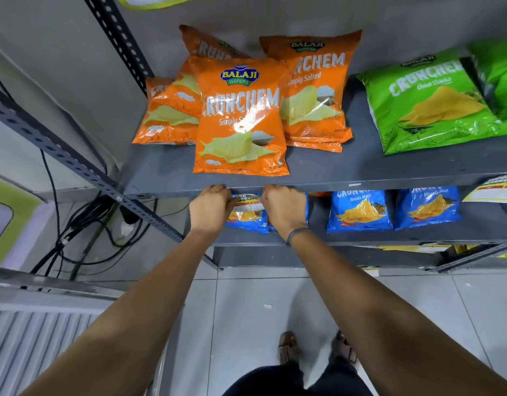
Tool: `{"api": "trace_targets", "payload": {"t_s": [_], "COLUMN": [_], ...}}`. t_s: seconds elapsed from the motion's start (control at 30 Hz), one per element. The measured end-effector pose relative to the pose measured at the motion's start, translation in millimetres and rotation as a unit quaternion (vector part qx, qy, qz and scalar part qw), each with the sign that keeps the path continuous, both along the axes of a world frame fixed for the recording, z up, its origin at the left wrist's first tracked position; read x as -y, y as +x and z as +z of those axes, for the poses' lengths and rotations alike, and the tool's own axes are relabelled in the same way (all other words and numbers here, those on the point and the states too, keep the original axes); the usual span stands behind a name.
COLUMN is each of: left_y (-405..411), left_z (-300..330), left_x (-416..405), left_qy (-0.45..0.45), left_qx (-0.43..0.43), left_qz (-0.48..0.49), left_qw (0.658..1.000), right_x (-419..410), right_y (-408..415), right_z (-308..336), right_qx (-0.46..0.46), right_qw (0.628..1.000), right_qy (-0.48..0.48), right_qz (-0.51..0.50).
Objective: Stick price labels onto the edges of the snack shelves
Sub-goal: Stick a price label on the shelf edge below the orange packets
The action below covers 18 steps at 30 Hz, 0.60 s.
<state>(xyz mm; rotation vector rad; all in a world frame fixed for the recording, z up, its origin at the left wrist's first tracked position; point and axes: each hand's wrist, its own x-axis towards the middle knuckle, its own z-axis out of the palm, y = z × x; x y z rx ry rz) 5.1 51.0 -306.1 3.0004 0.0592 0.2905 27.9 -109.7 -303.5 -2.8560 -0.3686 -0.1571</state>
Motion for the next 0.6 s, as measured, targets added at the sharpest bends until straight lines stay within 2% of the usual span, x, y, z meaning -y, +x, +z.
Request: {"api": "trace_targets", "payload": {"t_s": [0.23,0.6], "left_y": [-1.8,8.9], "left_z": [5.9,10.5], "left_x": [0.8,7.7], "left_qy": [-0.032,-0.014], "left_qx": [0.05,0.049], "left_qz": [-0.007,0.021], "left_qw": [0.998,0.998], "right_x": [-0.1,-0.1], "right_y": [-1.9,2.6], "right_z": [7.7,12.1], "right_qx": [0.014,0.007], "right_qw": [0.998,0.999], "right_qy": [0.048,0.043], "right_qz": [-0.035,-0.032]}}
